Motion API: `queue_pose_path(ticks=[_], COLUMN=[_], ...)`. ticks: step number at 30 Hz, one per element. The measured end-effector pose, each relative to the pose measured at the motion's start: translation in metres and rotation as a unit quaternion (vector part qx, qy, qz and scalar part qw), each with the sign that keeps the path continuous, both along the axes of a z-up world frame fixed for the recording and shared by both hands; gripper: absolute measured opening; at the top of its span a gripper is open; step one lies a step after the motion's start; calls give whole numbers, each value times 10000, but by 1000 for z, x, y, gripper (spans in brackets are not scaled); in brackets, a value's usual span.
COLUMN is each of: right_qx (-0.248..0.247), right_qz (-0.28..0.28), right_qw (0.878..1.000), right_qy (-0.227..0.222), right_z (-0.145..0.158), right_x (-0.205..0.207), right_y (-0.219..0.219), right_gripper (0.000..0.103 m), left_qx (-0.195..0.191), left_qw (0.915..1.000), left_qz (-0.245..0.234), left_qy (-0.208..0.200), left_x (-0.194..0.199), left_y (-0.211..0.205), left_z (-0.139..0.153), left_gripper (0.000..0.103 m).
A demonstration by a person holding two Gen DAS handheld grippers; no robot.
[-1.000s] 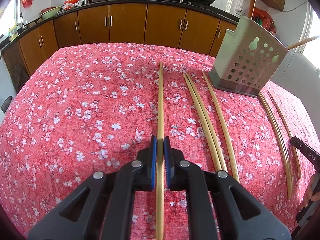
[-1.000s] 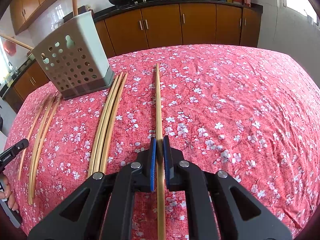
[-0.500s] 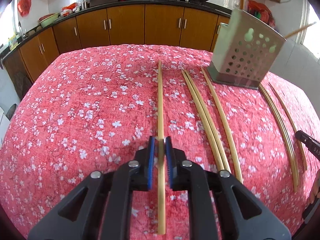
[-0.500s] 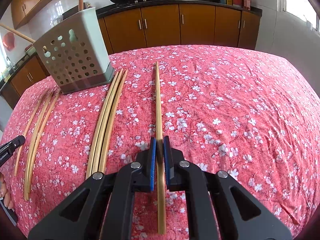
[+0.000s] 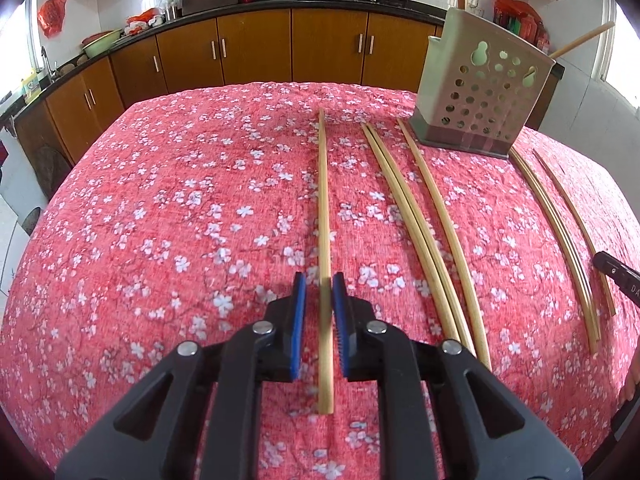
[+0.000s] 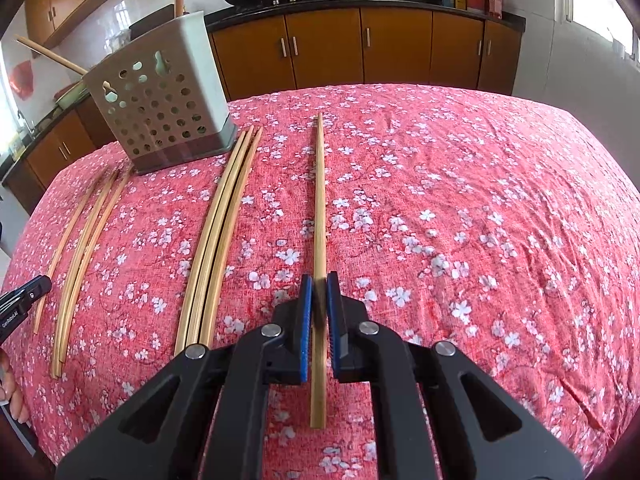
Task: Organize utensils
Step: 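Lift both chopsticks and carry them above the utensil holder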
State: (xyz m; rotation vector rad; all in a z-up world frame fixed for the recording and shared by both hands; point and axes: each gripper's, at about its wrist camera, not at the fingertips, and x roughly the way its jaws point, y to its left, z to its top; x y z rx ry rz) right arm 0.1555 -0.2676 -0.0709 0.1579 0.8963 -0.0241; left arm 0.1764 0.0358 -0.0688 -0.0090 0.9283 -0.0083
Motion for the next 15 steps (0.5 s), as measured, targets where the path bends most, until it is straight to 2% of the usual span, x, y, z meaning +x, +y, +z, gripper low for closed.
queue_pose_path(ticks=[1,6,15], right_qx=[-2,70,145], right_qz=[5,-26,-184], right_qw=[10000,9999,9943], right_qy=[-1,-92,-1036], right_z=[0,12,81], right_x=[-1,-9,-25], right_y=[0,-4,-21], right_gripper=[8,8,8], left_qx=[9,17,-291], left_qw=[10000,10000,9949], left_qz=[6,-13,80], left_qy=[1,-52,-962], left_x=[-1,-8,-18], left_y=[1,4,17], left_z=[0,6,80], left_gripper=[8,8,8])
